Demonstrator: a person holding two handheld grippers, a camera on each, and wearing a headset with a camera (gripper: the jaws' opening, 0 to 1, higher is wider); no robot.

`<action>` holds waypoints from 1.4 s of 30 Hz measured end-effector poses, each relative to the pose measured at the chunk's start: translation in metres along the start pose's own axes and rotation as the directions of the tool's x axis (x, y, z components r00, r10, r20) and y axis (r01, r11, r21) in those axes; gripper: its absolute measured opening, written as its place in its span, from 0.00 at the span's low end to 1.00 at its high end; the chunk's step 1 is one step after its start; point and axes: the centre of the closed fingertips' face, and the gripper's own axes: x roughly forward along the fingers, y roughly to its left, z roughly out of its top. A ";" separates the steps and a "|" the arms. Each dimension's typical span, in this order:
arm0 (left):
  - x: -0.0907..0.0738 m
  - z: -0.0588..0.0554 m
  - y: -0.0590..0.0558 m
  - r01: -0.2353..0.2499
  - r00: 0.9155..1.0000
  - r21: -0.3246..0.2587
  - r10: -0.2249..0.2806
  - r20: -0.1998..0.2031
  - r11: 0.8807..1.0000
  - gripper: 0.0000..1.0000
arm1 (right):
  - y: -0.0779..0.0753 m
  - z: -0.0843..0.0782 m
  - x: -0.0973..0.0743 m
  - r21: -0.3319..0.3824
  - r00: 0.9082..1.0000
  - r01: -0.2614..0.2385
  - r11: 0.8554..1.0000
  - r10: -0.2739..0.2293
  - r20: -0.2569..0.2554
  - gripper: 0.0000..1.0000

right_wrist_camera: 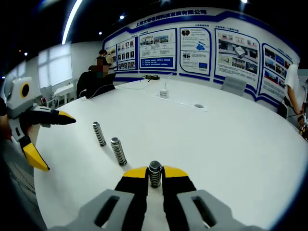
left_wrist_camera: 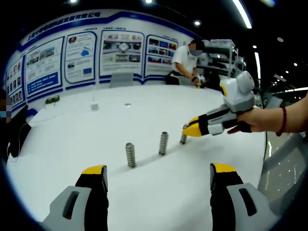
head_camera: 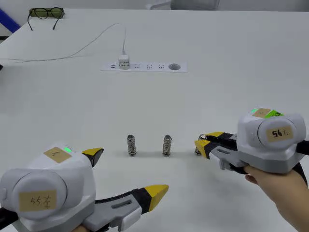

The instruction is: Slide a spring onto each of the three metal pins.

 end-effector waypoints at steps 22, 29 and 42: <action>-0.007 0.006 0.012 -0.035 0.999 0.025 0.035 -0.015 0.999 0.85 | 0.009 0.012 -0.032 0.032 1.000 -0.011 0.999 0.011 0.010 0.41; -0.013 0.008 0.017 -0.044 0.999 0.042 0.046 -0.027 0.998 0.84 | 0.017 0.017 -0.048 0.050 1.000 -0.021 0.999 0.019 0.022 0.52; -0.030 0.007 0.018 -0.053 0.996 0.082 0.058 -0.063 0.995 0.83 | 0.036 0.019 -0.070 0.068 0.998 -0.063 0.996 0.061 0.021 0.65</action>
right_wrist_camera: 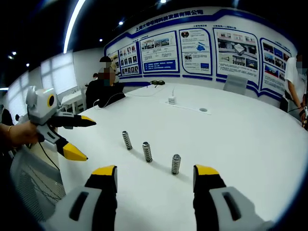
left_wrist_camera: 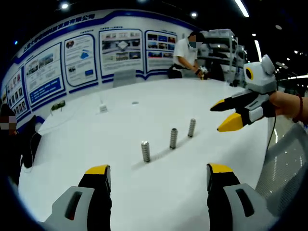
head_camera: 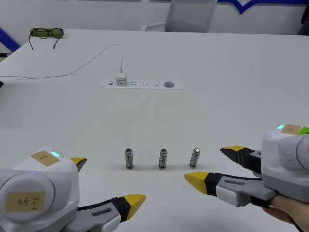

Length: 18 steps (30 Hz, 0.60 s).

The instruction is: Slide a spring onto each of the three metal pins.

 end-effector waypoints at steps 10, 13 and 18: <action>-0.014 -0.005 0.001 -0.003 1.000 0.009 0.003 -0.024 1.000 0.84 | 0.012 -0.005 -0.016 0.005 1.000 -0.013 1.000 0.013 -0.001 0.71; -0.018 -0.005 0.001 0.000 1.000 0.003 0.000 -0.020 1.000 0.84 | 0.014 -0.005 -0.020 0.008 1.000 -0.012 1.000 0.012 0.001 0.72; -0.024 -0.008 -0.002 -0.002 1.000 -0.002 0.001 -0.021 1.000 0.85 | 0.020 -0.007 -0.028 0.020 1.000 -0.016 1.000 0.015 0.012 0.74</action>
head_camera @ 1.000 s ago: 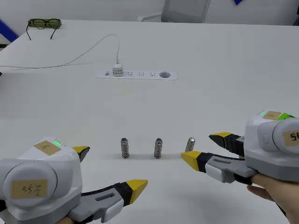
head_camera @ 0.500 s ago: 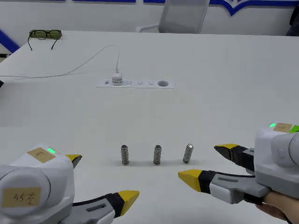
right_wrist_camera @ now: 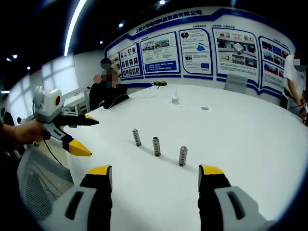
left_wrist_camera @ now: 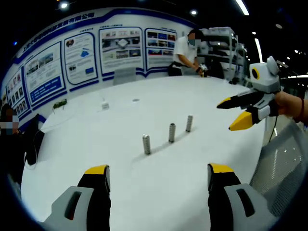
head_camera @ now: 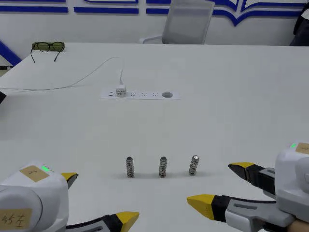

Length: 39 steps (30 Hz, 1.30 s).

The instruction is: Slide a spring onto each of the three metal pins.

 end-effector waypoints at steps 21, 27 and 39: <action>-0.013 -0.011 -0.003 -0.011 1.000 -0.023 0.011 -0.011 1.000 0.84 | 0.009 0.003 -0.014 0.028 0.999 0.011 1.000 -0.012 0.053 0.76; -0.013 -0.014 -0.003 -0.010 1.000 -0.022 0.010 -0.021 1.000 0.84 | 0.010 0.002 -0.015 0.037 0.998 0.016 0.999 -0.018 0.057 0.77; -0.014 -0.014 -0.003 -0.013 1.000 -0.024 0.013 -0.019 1.000 0.83 | 0.013 -0.002 -0.016 0.043 0.999 0.011 0.999 -0.014 0.052 0.77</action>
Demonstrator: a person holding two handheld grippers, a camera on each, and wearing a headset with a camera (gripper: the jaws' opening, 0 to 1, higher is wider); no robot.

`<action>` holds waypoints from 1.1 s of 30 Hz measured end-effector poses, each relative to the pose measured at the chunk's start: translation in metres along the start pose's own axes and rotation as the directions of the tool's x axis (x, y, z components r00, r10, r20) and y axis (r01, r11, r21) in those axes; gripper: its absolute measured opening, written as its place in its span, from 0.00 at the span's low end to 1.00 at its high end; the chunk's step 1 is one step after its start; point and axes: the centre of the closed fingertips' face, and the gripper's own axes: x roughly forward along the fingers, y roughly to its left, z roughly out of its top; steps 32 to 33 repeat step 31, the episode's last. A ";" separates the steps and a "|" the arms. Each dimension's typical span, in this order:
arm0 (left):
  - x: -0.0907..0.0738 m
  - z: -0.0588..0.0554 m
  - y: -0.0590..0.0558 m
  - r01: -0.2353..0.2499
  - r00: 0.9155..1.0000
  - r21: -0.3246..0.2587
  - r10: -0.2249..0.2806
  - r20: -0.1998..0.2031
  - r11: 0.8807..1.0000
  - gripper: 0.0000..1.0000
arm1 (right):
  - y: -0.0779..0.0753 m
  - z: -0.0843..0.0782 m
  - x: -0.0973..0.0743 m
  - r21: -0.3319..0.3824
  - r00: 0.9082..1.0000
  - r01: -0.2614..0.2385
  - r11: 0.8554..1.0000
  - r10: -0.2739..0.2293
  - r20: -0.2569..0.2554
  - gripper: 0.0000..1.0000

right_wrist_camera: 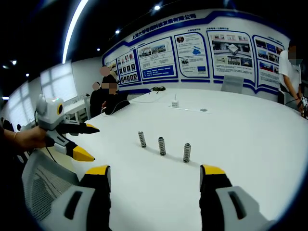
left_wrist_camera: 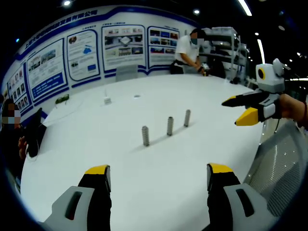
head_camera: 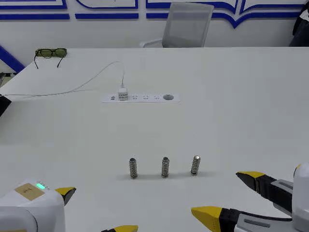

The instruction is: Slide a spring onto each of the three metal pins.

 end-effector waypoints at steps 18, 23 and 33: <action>0.000 -0.002 0.000 -0.006 1.000 0.011 0.006 -0.007 1.000 0.83 | -0.001 0.001 0.000 0.001 1.000 -0.007 1.000 0.007 0.003 0.77; 0.000 -0.003 0.001 -0.006 1.000 0.013 0.006 -0.010 1.000 0.83 | 0.000 0.003 0.000 0.007 1.000 -0.009 1.000 0.009 0.017 0.77; 0.000 -0.003 0.000 -0.005 1.000 0.014 0.005 -0.010 1.000 0.83 | 0.001 0.001 0.000 -0.002 1.000 -0.015 1.000 0.015 0.011 0.78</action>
